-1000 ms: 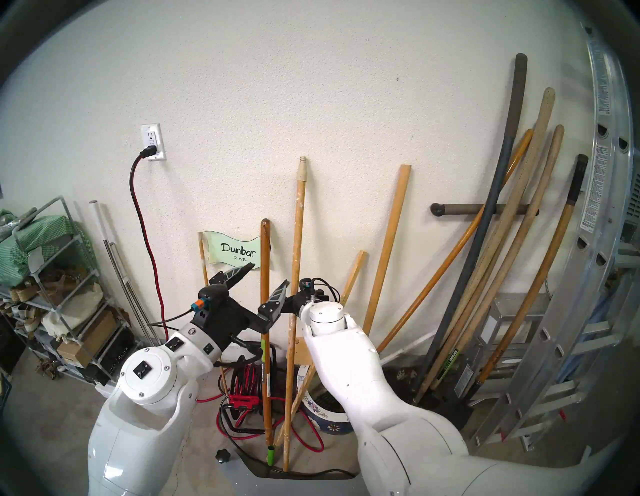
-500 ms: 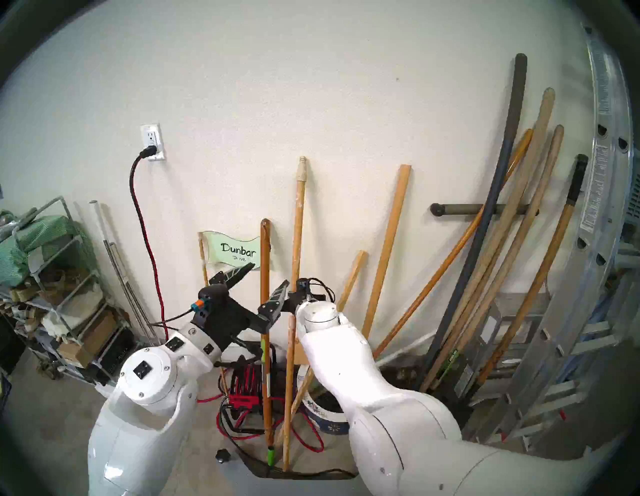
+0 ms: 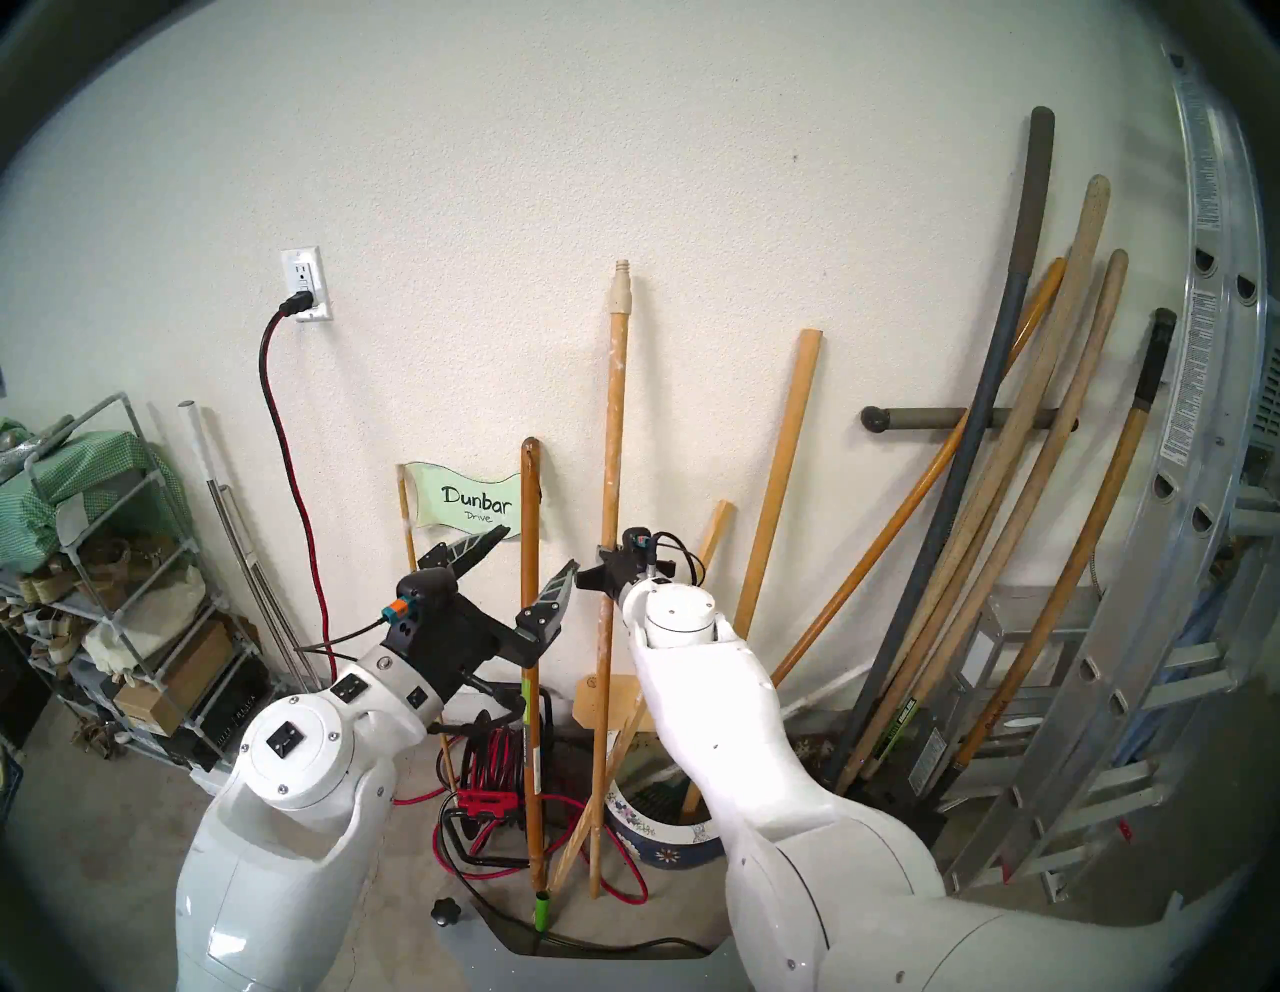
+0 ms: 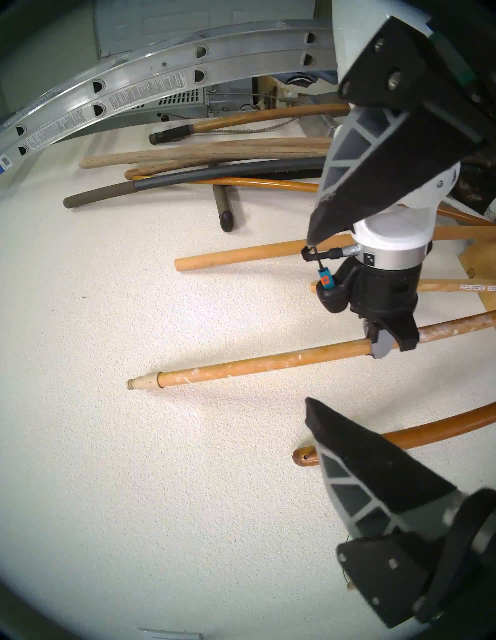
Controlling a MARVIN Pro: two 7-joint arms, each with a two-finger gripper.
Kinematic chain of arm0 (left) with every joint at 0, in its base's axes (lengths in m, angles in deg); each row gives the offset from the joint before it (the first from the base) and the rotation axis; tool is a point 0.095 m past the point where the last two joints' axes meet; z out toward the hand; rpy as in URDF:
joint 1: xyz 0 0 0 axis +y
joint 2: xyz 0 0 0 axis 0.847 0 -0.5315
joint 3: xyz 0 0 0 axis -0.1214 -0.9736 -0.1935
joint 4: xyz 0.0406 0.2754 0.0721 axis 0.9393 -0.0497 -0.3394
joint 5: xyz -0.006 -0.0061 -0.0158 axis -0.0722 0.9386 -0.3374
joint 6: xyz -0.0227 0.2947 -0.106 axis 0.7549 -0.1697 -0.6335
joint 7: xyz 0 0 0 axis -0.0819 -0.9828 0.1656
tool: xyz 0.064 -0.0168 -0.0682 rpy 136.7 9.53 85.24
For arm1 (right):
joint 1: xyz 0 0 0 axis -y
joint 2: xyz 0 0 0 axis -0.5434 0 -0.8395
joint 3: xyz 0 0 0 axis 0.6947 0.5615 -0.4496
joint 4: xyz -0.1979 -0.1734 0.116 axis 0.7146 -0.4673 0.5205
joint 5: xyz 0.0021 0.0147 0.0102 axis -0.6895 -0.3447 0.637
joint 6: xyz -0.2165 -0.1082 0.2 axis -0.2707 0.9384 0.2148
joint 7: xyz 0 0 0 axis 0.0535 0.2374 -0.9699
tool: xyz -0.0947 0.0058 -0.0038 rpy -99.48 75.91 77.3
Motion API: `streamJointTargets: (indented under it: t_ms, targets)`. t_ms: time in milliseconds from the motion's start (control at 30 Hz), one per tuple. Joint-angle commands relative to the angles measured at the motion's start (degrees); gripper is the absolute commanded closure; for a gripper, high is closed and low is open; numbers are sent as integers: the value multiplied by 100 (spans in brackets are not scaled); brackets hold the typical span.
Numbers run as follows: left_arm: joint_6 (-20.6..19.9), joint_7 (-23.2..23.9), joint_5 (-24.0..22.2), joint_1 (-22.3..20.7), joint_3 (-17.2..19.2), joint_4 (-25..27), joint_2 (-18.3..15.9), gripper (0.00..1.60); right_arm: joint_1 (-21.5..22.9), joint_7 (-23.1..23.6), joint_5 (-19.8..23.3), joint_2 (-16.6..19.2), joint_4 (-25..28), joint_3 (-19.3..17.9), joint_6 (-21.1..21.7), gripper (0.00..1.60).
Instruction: Put wooden sticks into the pot
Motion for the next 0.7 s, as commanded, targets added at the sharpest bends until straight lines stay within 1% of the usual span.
streamJointTargets:
  t_ms: [0,233,267,300,333,367,400,433,467,500,533,667]
  targets:
    - [0,-1,0,0,1,0,0,0,-115,313,166,100,649,-89,-216,160]
    - [0,0,0,0,1,0,0,0,-263,669,283,182,1121,-150,-293,160]
    - [0,0,0,0,1,0,0,0,-317,739,288,212,1269,-146,-299,160]
    - [0,0,0,0,1,0,0,0,-292,785,315,212,1246,-163,-323,160]
    - [0,0,0,0,1,0,0,0,-349,835,323,239,1426,-169,-324,160]
    - [0,0,0,0,1,0,0,0,-318,904,341,256,1416,-179,-357,160]
    - [0,0,0,0,1,0,0,0,-377,932,359,277,1598,-197,-335,160]
    - [0,0,0,0,1,0,0,0,-309,977,377,284,1504,-216,-385,160]
    - [0,0,0,0,1,0,0,0,-379,1020,390,320,1710,-232,-362,160]
    - [0,0,0,0,1,0,0,0,-397,1071,407,348,1796,-251,-380,160]
    - [0,0,0,0,1,0,0,0,-376,1121,431,368,1789,-272,-401,160]
    - [0,0,0,0,1,0,0,0,-476,1247,505,483,2076,-396,-404,160]
